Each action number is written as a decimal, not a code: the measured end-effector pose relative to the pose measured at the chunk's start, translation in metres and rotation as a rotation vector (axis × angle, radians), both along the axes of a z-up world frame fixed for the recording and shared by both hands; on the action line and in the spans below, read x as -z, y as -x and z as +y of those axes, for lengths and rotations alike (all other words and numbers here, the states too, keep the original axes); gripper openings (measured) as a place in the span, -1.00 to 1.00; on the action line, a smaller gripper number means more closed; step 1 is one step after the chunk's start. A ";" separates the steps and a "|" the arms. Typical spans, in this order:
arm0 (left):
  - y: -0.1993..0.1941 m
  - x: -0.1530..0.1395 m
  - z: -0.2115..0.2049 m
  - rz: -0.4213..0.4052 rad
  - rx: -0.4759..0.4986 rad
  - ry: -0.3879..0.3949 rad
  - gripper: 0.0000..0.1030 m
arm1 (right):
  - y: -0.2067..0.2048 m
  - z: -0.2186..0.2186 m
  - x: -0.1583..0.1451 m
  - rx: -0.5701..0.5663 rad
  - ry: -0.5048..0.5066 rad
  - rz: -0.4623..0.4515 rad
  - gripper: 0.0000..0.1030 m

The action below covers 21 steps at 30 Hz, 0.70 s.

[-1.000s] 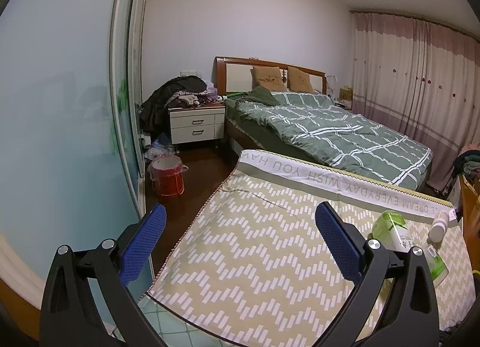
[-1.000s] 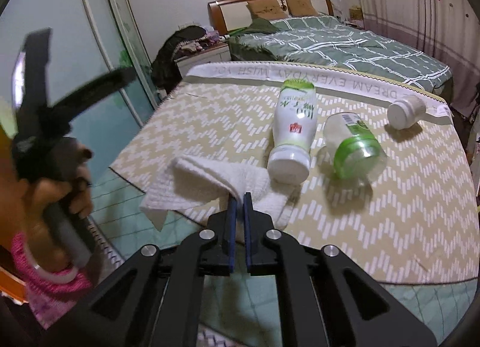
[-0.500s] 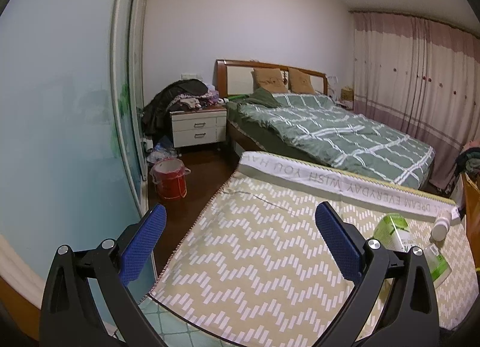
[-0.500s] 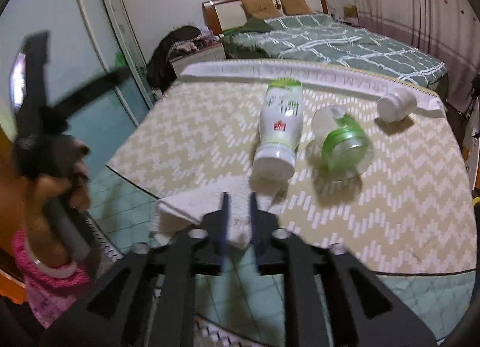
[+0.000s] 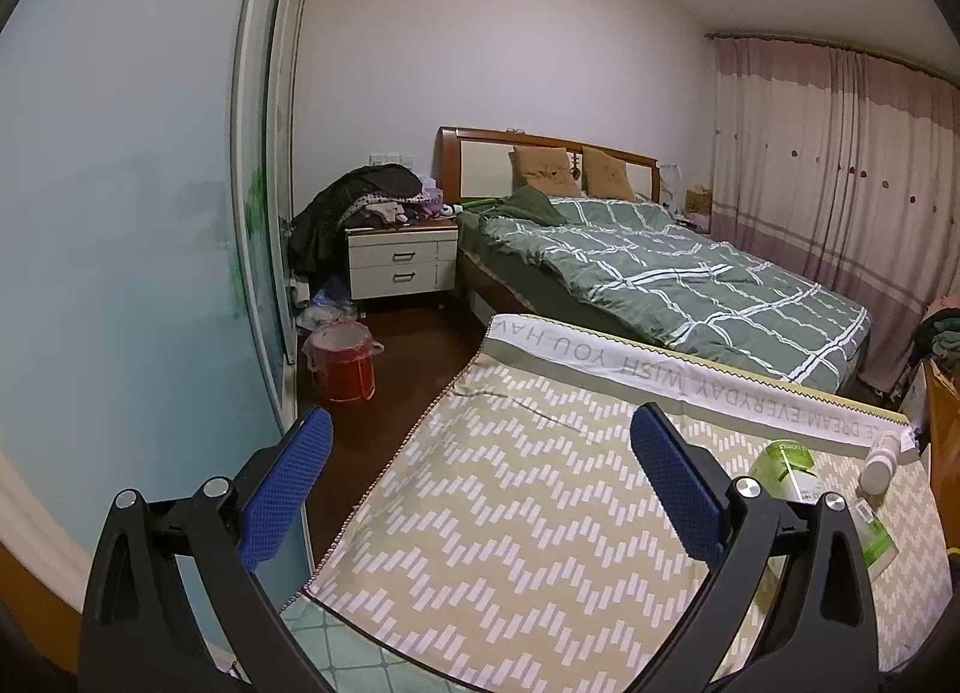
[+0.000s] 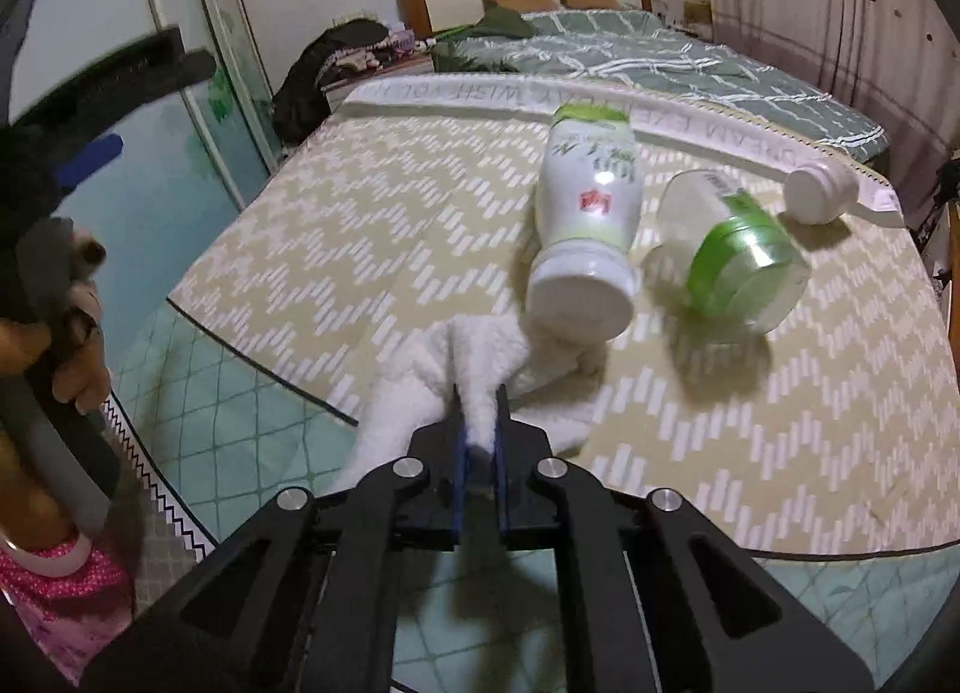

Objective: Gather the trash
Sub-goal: 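Grasp the white tissue with the right gripper and lift it, then carry the tissue over the yellow bin and open the right gripper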

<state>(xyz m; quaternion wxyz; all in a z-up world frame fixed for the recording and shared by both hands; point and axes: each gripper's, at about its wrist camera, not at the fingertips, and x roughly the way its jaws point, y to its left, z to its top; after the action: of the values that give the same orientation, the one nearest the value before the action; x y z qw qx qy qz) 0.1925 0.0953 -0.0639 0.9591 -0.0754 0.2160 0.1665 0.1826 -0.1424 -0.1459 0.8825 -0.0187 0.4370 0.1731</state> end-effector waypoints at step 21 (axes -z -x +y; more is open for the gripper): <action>-0.002 0.002 -0.010 0.017 0.019 -0.028 0.91 | 0.050 -0.091 -0.103 0.091 -0.189 -0.236 -0.87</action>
<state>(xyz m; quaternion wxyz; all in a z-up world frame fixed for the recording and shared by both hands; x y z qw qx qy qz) 0.1941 0.0855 -0.0657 0.9598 -0.0582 0.2227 0.1609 0.1326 -0.2334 -0.0427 0.9324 0.0641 0.3123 0.1701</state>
